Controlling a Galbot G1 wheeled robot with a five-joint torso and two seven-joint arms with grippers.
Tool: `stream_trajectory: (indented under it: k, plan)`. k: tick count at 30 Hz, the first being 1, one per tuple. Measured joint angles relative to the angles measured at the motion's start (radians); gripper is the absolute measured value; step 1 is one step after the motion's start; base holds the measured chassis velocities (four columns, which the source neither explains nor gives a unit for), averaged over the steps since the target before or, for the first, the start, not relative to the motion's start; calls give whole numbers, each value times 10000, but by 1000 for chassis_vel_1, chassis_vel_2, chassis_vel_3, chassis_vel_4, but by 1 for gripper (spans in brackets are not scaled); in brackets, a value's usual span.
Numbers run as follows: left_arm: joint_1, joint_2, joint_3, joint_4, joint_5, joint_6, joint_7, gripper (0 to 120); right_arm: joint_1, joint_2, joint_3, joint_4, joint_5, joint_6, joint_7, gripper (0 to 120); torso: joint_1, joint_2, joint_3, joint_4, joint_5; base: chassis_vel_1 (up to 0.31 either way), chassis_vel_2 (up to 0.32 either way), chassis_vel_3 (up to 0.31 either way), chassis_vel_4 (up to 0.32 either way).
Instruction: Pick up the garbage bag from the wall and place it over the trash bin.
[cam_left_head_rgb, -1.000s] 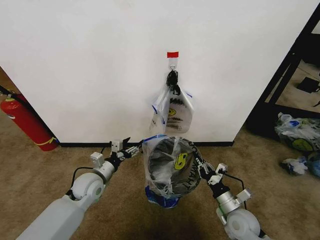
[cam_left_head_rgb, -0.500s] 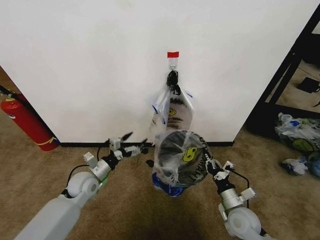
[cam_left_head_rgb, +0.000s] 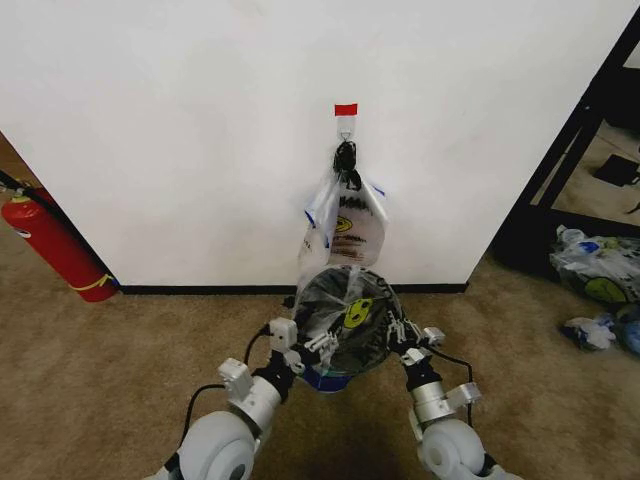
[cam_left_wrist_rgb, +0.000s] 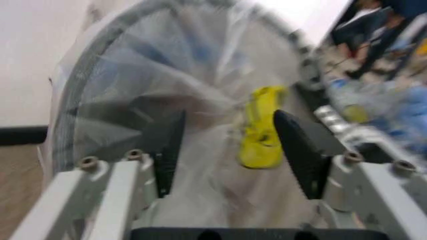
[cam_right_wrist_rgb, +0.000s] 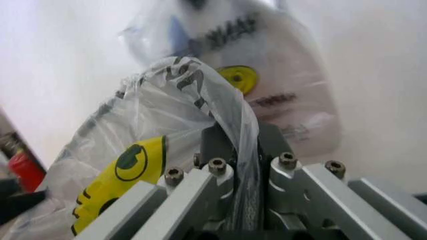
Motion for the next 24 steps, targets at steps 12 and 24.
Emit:
stream_trajectory:
  k: [12, 24]
  plan:
    - [-776, -137, 468, 451, -91, 1249, -1775, 12, -146, 131, -145, -44, -1212, 422, -534, 1, 1, 0, 1, 0, 1, 0, 0, 0, 0]
    - [-991, -149, 815, 860, 603, 1593, -1896, 0, -244, 194, -230, 145, -1536, 624, -972, 1, 1, -2, 1, 2, 2, 0, 0, 0, 0]
